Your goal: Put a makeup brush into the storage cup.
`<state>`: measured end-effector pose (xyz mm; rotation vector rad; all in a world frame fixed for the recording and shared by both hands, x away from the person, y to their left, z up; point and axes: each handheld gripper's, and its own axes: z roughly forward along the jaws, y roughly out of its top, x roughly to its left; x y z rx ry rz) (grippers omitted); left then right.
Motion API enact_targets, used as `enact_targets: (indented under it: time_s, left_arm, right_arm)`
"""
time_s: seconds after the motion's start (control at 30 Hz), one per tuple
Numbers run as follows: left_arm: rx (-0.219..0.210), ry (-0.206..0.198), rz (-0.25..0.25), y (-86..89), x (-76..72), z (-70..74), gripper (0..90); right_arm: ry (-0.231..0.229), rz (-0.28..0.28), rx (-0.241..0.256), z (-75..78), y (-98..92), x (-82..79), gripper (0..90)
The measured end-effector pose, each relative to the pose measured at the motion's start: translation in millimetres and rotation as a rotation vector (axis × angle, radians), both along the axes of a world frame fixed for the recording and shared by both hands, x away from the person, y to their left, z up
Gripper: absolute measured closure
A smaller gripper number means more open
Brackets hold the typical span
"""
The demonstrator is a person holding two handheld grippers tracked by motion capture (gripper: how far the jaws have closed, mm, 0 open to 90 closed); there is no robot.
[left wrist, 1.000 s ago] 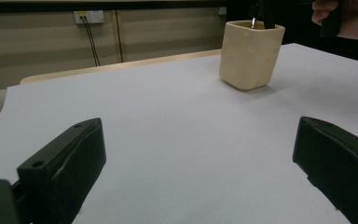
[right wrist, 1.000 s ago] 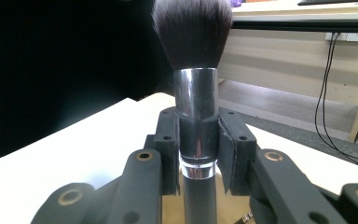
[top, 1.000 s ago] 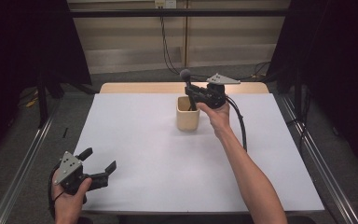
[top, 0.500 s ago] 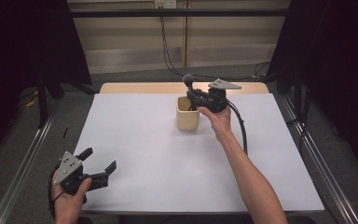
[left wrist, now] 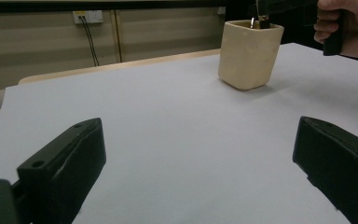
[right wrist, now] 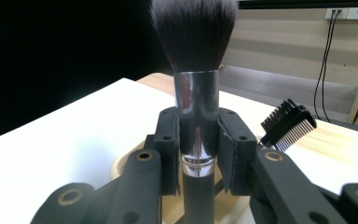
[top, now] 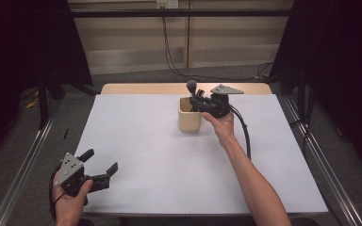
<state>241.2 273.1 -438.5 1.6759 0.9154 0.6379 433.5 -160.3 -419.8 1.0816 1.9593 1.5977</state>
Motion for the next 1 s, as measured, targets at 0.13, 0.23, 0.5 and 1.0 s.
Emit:
enact_targets:
  time_s: [0.13,0.23,0.5,1.0]
  left_arm:
    - [0.001,0.001,0.001,0.0,0.2,0.1,2.6]
    - [0.001,0.002,0.001,0.0,0.5,-0.1,2.6]
    - [0.007,0.004,-0.002,-0.2,0.8,-0.4,2.6]
    - [0.0,0.009,-0.001,-0.5,1.7,-0.9,2.6]
  right_arm:
    - [0.008,-0.008,-0.01,-1.3,-1.6,-1.8,71.8]
    - [0.01,-0.009,-0.019,-3.0,-2.1,-3.6,71.8]
    - [0.019,-0.004,-0.042,-2.2,-1.4,-5.6,71.4]
    - [0.031,-0.026,-0.006,-0.5,-6.8,-8.8,43.2]
